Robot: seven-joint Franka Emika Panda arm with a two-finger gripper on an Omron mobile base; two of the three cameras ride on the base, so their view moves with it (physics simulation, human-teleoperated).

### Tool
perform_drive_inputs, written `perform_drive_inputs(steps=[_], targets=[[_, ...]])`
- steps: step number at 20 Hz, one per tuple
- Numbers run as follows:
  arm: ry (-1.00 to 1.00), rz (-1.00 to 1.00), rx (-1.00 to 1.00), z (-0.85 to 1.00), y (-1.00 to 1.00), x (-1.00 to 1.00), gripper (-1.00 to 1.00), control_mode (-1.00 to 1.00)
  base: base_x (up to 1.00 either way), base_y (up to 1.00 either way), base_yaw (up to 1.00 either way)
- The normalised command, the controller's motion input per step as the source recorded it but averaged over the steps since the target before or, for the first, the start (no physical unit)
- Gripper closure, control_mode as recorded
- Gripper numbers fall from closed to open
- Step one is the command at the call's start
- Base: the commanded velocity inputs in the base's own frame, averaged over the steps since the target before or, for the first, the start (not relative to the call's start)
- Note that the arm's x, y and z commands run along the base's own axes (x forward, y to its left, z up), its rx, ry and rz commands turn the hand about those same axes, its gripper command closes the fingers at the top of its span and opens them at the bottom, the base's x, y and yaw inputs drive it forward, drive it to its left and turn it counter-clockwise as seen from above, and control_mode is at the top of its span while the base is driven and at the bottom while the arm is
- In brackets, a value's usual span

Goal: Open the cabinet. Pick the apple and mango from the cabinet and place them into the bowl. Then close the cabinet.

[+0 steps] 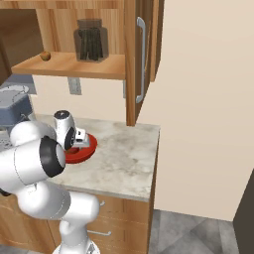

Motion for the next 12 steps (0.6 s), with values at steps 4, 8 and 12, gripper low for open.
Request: perform_drive_inputs(steps=[4, 8, 12], targets=[[0.0, 0.0, 0.0, 0.0, 0.0, 0.01, -1.0, -1.0, 0.0, 0.0, 0.0], [0.0, 0.0, -0.01, 0.3, 0.0, 0.0, -1.0, -1.0, 0.0, 0.0, 0.0], [0.0, 0.0, 0.0, 0.52, -0.02, -0.06, -1.0, -1.0, 0.0, 0.0, 0.0]])
